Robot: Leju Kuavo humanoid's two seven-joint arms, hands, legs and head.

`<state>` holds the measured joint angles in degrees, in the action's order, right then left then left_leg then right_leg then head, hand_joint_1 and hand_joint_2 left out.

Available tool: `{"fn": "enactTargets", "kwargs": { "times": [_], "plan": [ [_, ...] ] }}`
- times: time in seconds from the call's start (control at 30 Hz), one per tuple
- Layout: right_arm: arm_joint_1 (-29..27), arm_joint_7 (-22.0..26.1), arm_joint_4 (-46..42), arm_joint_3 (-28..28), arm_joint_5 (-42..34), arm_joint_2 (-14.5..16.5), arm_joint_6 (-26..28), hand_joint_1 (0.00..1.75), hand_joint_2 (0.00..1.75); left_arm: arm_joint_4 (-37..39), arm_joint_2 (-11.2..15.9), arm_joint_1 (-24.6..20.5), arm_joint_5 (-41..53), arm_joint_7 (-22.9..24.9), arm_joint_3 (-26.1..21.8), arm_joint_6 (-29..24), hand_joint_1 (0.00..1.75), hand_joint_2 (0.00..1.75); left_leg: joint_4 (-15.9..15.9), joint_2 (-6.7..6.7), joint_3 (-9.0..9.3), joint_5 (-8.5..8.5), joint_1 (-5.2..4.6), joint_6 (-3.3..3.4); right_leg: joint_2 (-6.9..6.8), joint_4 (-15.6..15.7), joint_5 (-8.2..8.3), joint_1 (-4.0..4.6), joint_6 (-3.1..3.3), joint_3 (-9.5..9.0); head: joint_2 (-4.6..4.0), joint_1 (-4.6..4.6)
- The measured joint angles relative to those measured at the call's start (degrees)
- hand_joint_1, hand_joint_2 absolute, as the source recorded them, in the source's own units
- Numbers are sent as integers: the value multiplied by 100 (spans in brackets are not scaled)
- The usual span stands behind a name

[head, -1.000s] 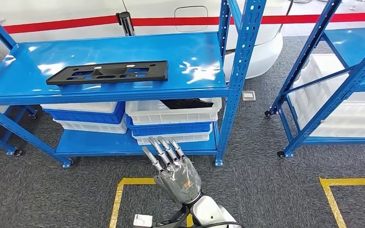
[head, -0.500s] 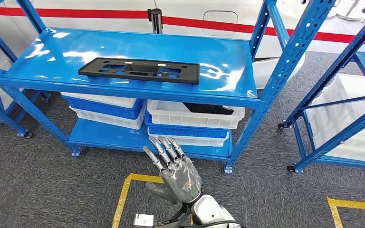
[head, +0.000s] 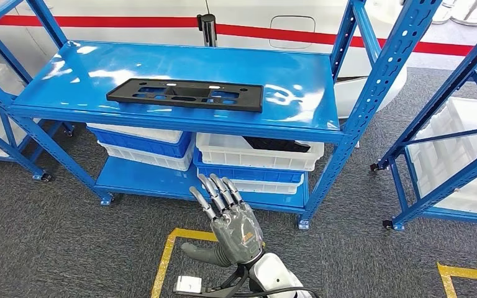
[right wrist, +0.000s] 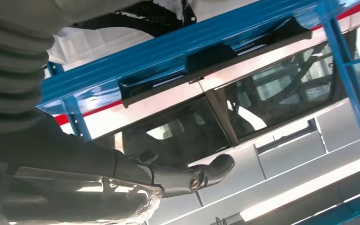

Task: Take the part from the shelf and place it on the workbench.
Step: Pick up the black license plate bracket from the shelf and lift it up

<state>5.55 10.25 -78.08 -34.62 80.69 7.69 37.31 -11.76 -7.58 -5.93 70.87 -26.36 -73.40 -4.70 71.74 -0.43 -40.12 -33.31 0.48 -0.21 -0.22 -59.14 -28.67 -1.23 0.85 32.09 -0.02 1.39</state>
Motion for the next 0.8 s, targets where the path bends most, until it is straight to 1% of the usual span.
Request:
{"fn": "enactTargets", "kwargs": {
  "times": [0.03, 0.07, 0.1, 0.13, 0.17, 0.2, 0.23, 0.27, 0.33, 0.37, 0.4, 0.43, 0.47, 0.5, 0.53, 0.57, 0.6, 0.63, 0.67, 0.7, 0.73, 0.77, 0.8],
  "plan": [
    [2, -42, 27, 3, 62, 3, 30, 0, 175, 0, 0, 3, -1, 16, 0, -3, 0, 0, 201, 10, -111, -39, 43, -41, 1, -1, -1, -8, -2, -1, 0, -1],
    [2, -86, 53, 8, 130, 7, 61, 0, 175, 0, 0, 5, -1, 36, 0, -9, 0, 0, 212, 18, -132, 27, 85, -79, 3, -2, -6, -23, -9, -4, 0, 1],
    [3, -129, 75, 12, 200, 14, 93, 0, 175, 0, 0, 6, 0, 53, 0, -16, 0, 0, 10, 26, -44, 187, 126, -117, 6, -3, -13, -45, -22, -12, 0, 0],
    [6, -171, 93, 16, 263, 24, 124, 0, 175, 0, -1, 5, 1, 66, 0, -25, 0, 0, -348, 37, 130, 395, 168, -158, 9, -3, -25, -65, -45, -25, 0, 1],
    [11, -202, 108, 19, 311, 34, 150, 0, 175, 2, -5, 0, 1, 75, 0, -31, 0, 0, -716, 37, 314, 539, 184, -200, 11, -4, -39, -70, -79, -35, 0, 7],
    [21, -223, 120, 22, 341, 43, 167, 0, 175, 3, -9, -5, 2, 79, 0, -34, 0, 0, -1004, 27, 456, 633, 187, -208, 12, -3, -49, -68, -120, -39, 1, 9],
    [31, -234, 130, 25, 359, 50, 178, 0, 175, 4, -13, -8, 2, 82, 0, -37, 0, 0, -1168, 18, 534, 660, 173, -192, 12, 5, -53, -57, -166, -39, 1, 9],
    [39, -247, 138, 29, 381, 55, 184, 0, 175, 5, -16, -9, 2, 85, 0, -44, 0, 0, -1209, 3, 546, 635, 137, -151, 12, 24, -47, -49, -215, -39, 1, 8],
    [44, -285, 151, 37, 434, 67, 190, 0, 175, 4, -15, -3, 2, 94, 0, -63, 0, 0, -1246, -4, 549, 661, 100, -20, 8, 57, -41, -51, -310, -39, 0, -2],
    [45, -307, 156, 42, 462, 71, 192, 0, 175, 4, -16, -1, 2, 98, 0, -72, 0, 0, -1278, -2, 564, 678, 86, 41, 7, 11, -75, -52, -335, -16, 0, -7],
    [47, -323, 161, 47, 483, 73, 196, 0, 175, 4, -16, 0, 2, 100, 0, -78, 0, 0, -1310, 3, 582, 695, 77, 111, 7, -140, -157, -47, -330, 57, 1, -13],
    [48, -333, 167, 52, 499, 72, 198, 0, 175, 3, -15, 1, 2, 101, 0, -81, 0, 0, -1333, 9, 599, 704, 68, 169, 7, -411, -285, -42, -300, 193, 1, -25],
    [43, -342, 175, 57, 514, 65, 201, 0, 175, 3, -15, 0, 2, 101, 0, -84, 0, 0, -1339, 14, 605, 699, 43, 212, 9, -788, -438, -40, -255, 384, 1, -31],
    [35, -352, 185, 64, 529, 54, 203, 0, 175, 2, -14, 2, 2, 101, 0, -86, 0, 0, -1338, 14, 607, 691, 23, 249, 10, -1182, -573, -32, -222, 593, 1, -36],
    [25, -366, 197, 74, 543, 42, 203, 0, 175, 2, -13, 5, 3, 100, 0, -87, 0, 0, -1338, 8, 611, 684, 2, 265, 10, -1470, -646, -18, -211, 754, 1, -39],
    [17, -381, 208, 87, 555, 31, 203, 0, 175, 2, -13, 9, 7, 99, 0, -87, 0, 0, -1337, 0, 619, 677, -20, 277, 11, -1571, -635, 0, -221, 823, 1, -39],
    [14, -395, 216, 101, 565, 24, 203, 0, 175, 2, -13, 13, 14, 97, 0, -86, 0, 0, -1336, -10, 631, 672, -39, 284, 11, -1447, -541, 23, -242, 777, 1, -40],
    [13, -409, 220, 117, 573, 23, 203, 0, 175, 2, -14, 15, 28, 95, 0, -83, 0, 0, -1336, -22, 646, 666, -57, 288, 11, -1122, -388, 48, -258, 624, 0, -41],
    [17, -421, 222, 133, 585, 24, 203, 0, 175, 3, -16, 15, 42, 93, 1, -79, 0, 0, -1334, -32, 658, 658, -71, 288, 11, -718, -230, 75, -251, 431, 0, -43],
    [20, -433, 222, 146, 596, 25, 204, 0, 175, 4, -19, 15, 55, 91, 1, -74, 0, 0, -1324, -40, 667, 642, -96, 279, 13, -357, -97, 99, -224, 258, 0, -41],
    [23, -443, 222, 156, 605, 26, 204, 0, 175, 6, -21, 15, 65, 88, 2, -71, 0, 0, -1317, -45, 672, 630, -112, 262, 16, -101, -5, 114, -186, 135, 0, -37],
    [25, -450, 222, 162, 611, 26, 205, 0, 175, 8, -24, 16, 67, 85, 2, -69, 0, 0, -1312, -47, 673, 618, -117, 239, 19, 18, 33, 134, -146, 82, 0, -33],
    [25, -454, 222, 167, 612, 27, 205, 0, 175, 9, -24, 17, 69, 83, 2, -69, 0, 0, -1310, -47, 674, 611, -118, 208, 22, 53, 55, 140, -112, 68, 1, -28]
  ]
}}
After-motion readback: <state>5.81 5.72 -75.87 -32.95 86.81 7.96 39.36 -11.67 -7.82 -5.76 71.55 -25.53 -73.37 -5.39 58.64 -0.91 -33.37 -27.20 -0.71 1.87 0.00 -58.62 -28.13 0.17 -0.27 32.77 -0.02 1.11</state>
